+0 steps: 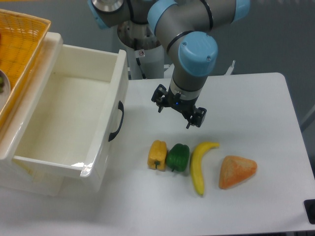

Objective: Pick up the green chilies
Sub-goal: 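Move the gripper down toward the green bell pepper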

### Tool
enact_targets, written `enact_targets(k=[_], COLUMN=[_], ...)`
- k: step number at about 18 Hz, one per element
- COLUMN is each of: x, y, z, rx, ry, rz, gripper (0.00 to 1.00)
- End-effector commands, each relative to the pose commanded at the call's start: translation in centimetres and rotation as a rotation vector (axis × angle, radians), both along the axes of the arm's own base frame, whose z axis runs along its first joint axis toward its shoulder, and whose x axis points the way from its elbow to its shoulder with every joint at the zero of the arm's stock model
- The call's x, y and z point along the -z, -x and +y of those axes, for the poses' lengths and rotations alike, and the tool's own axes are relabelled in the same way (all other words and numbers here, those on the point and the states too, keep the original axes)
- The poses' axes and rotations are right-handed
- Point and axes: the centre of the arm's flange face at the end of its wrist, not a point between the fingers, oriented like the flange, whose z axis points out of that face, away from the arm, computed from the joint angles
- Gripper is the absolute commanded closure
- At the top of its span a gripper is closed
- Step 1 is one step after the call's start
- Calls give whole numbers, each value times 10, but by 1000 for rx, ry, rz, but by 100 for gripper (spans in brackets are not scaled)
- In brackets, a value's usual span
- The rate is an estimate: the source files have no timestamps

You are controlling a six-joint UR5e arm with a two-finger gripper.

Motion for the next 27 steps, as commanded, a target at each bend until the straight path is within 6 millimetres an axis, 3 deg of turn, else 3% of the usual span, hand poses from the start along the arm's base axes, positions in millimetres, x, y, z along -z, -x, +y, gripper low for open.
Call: enact_targets(k=[4, 11, 20, 27], x=[0, 27, 36, 74], y=[-1, -9, -4, 8], z=[2, 0, 10, 21], rx=[-1, -4, -96, -89], ry=[-9, -7, -74, -51], rz=[-5, -9, -34, -48], gripper=[0, 0, 0, 0])
